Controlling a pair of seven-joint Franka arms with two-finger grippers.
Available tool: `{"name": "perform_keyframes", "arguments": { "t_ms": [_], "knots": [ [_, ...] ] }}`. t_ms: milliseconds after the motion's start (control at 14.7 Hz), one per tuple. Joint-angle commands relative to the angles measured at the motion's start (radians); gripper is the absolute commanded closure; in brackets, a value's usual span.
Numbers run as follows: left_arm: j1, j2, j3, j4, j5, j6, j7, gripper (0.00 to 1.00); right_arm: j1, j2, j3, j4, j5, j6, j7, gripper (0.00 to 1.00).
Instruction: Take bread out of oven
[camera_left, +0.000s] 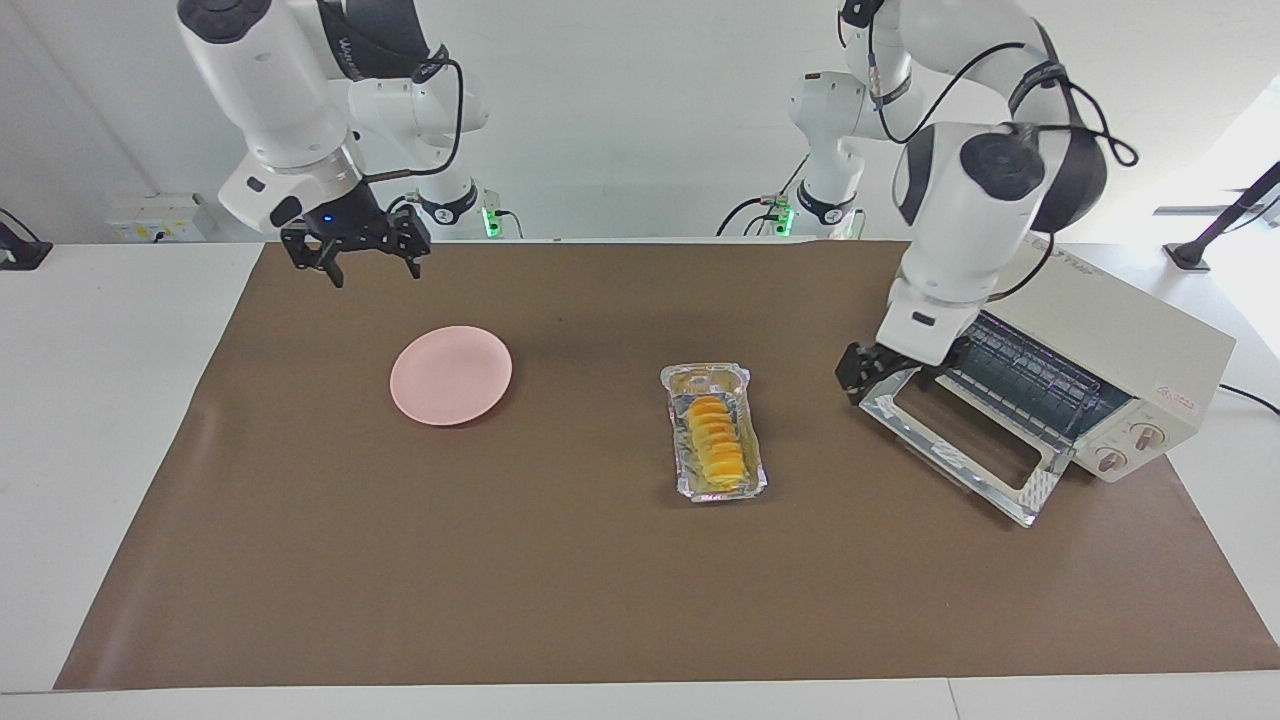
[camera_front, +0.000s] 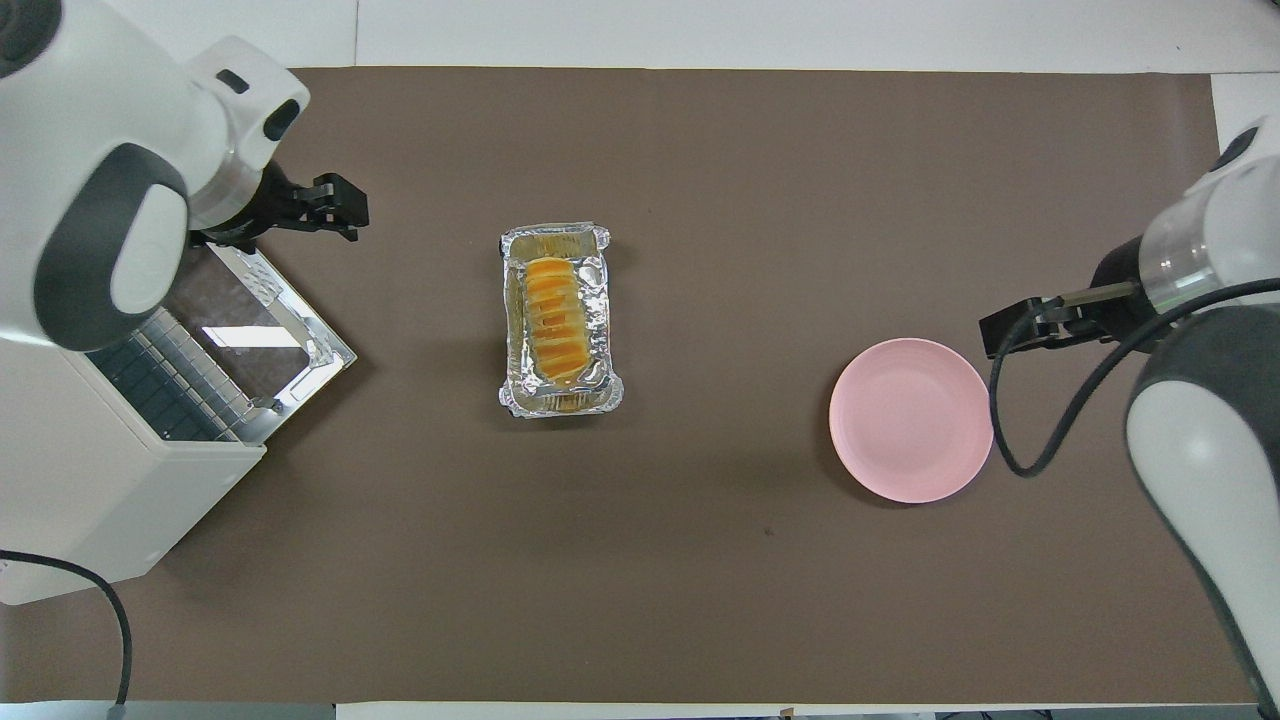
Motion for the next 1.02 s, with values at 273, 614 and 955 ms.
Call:
{"name": "perform_keyframes", "arguments": {
  "t_ms": [273,614,955],
  "knots": [
    [0.160,-0.166,-0.024,-0.068,-0.019,-0.263,0.176,0.00,0.309,0.191,0.000,0.049,-0.013,0.166,0.406,0.00],
    [0.224,-0.263,-0.098,-0.167,-0.021,-0.285,0.191,0.00,0.435,0.488,-0.006,0.310,-0.057,0.185,0.619,0.00],
    [0.216,-0.284,-0.107,-0.149,-0.019,-0.285,0.228,0.00,0.501,0.739,-0.009,0.461,-0.134,0.291,0.716,0.00]
  ]
}}
